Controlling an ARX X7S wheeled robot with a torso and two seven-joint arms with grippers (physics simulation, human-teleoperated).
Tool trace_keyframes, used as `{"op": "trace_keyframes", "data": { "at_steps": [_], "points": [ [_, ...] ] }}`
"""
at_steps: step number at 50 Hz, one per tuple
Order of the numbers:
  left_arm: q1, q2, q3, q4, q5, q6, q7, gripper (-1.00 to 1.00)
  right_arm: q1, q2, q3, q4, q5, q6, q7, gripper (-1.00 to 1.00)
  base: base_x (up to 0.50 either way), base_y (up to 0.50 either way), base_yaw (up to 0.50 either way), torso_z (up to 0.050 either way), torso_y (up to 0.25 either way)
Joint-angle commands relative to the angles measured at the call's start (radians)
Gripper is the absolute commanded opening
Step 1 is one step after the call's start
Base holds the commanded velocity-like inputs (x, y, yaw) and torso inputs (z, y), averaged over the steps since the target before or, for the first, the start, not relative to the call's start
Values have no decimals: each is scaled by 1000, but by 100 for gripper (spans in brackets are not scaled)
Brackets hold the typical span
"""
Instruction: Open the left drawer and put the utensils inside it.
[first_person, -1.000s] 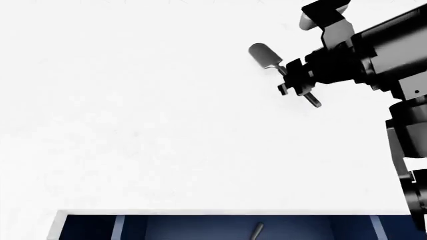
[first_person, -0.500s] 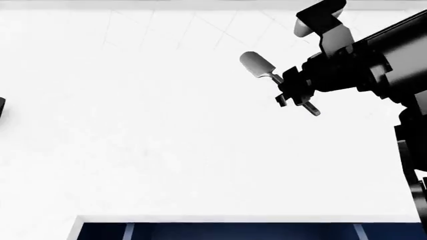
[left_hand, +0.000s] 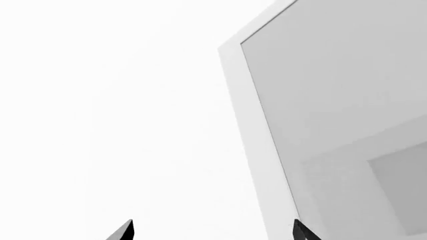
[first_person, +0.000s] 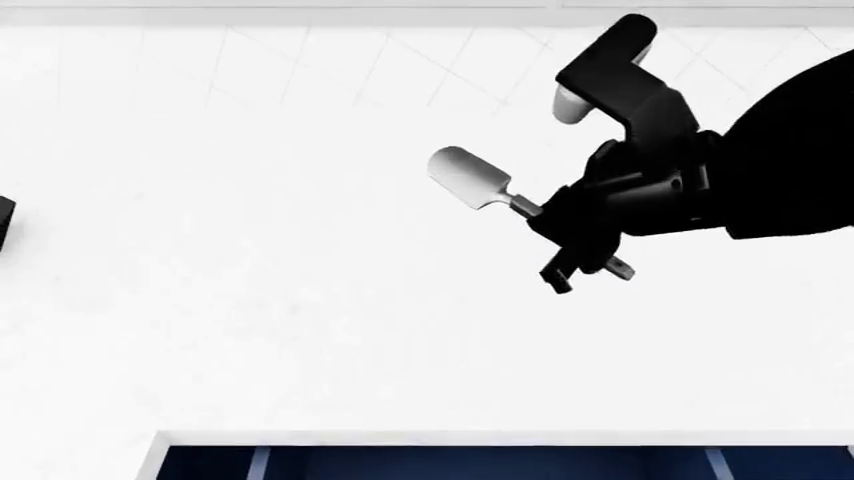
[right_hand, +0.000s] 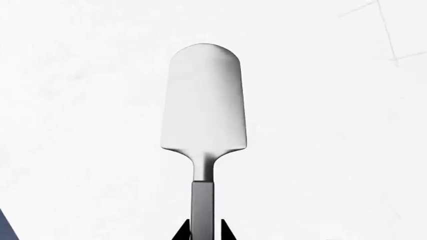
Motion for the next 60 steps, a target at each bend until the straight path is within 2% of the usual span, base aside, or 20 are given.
{"op": "trace_keyframes", "data": {
  "at_steps": [1,4,9,20,25,35,38,44,54,60],
  "points": [
    [0,-14,-28,0,-26,-13,-7,100,85,97,-80,-163,278,-22,165,-100,0,0,0,0,0],
    [0,-8,-14,0,-14,-6,-5,100,74,140,-86,-296,232,-73,141,-100,0,0,0,0,0],
    [0,-6,-22,0,-25,-5,-1,100,79,173,-84,-345,312,-49,200,-100,0,0,0,0,0],
    [0,-10,4,0,-2,0,-5,100,122,276,-110,-459,644,-74,433,-100,0,0,0,0,0],
    [0,-10,-7,0,-14,-1,-5,100,125,282,-94,-500,615,-71,392,-100,0,0,0,0,0],
    [0,-11,-32,0,-35,-12,-6,100,48,297,-57,-708,274,-123,66,-100,0,0,0,0,0],
    [0,-13,-33,0,-36,-17,-8,100,30,303,-67,-734,239,-143,27,-100,0,0,0,0,0],
    [0,-24,-64,0,-60,-32,-8,100,29,298,-56,-758,289,-173,41,-100,0,0,0,0,0],
    [0,-19,-64,0,-61,-31,-6,100,63,247,-48,-769,462,-227,169,-100,0,0,0,0,0],
    [0,-16,-55,0,-54,-27,-7,100,43,242,-64,-778,501,-253,223,-100,0,0,0,0,0]
  ]
}}
